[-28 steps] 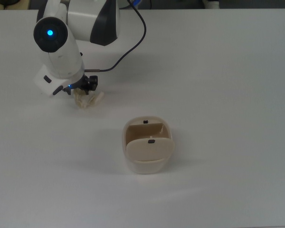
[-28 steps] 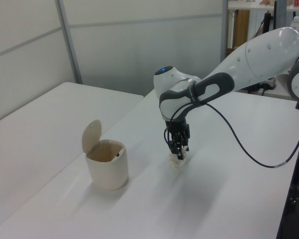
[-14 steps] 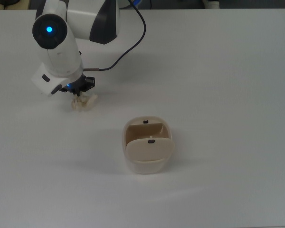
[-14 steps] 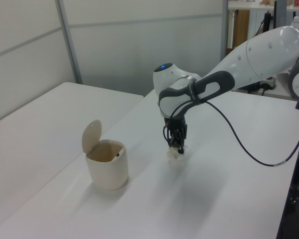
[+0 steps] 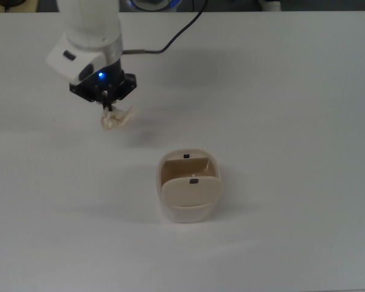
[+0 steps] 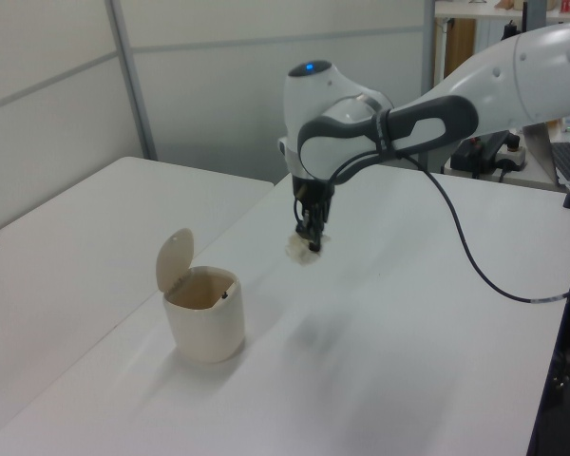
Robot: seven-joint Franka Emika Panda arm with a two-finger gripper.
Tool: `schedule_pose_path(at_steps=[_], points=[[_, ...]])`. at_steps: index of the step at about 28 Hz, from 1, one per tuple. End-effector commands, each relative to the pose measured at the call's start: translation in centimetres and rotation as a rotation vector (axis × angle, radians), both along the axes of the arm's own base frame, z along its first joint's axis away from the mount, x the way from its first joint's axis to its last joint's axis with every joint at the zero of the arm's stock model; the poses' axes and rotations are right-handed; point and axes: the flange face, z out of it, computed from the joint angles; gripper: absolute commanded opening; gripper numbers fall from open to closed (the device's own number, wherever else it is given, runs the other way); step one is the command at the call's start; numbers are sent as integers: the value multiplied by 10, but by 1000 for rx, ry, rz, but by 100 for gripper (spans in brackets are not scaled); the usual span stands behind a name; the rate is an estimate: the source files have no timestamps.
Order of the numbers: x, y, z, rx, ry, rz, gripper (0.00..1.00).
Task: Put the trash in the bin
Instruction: 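Carry the held tissue over the open cream bin, then lower the tissue into the bin and open the gripper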
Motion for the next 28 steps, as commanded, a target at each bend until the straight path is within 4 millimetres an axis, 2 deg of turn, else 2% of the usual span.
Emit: schedule_pose_path(at_steps=[1, 4, 6, 9, 14, 19, 21, 22, 24, 25, 28], points=[[9, 43, 30, 10, -172, 70, 0], [18, 74, 33, 17, -264, 121, 0], [22, 84, 34, 21, -311, 138, 0], [33, 107, 23, 34, -385, 173, 0], [50, 126, -3, 66, -483, 176, 0], [55, 127, -12, 79, -508, 154, 1], [55, 127, -13, 79, -505, 153, 20], [54, 127, -12, 79, -504, 153, 38], [54, 126, -12, 79, -502, 147, 87], [53, 127, -10, 87, -500, 126, 100], [51, 127, -8, 90, -485, 107, 100]])
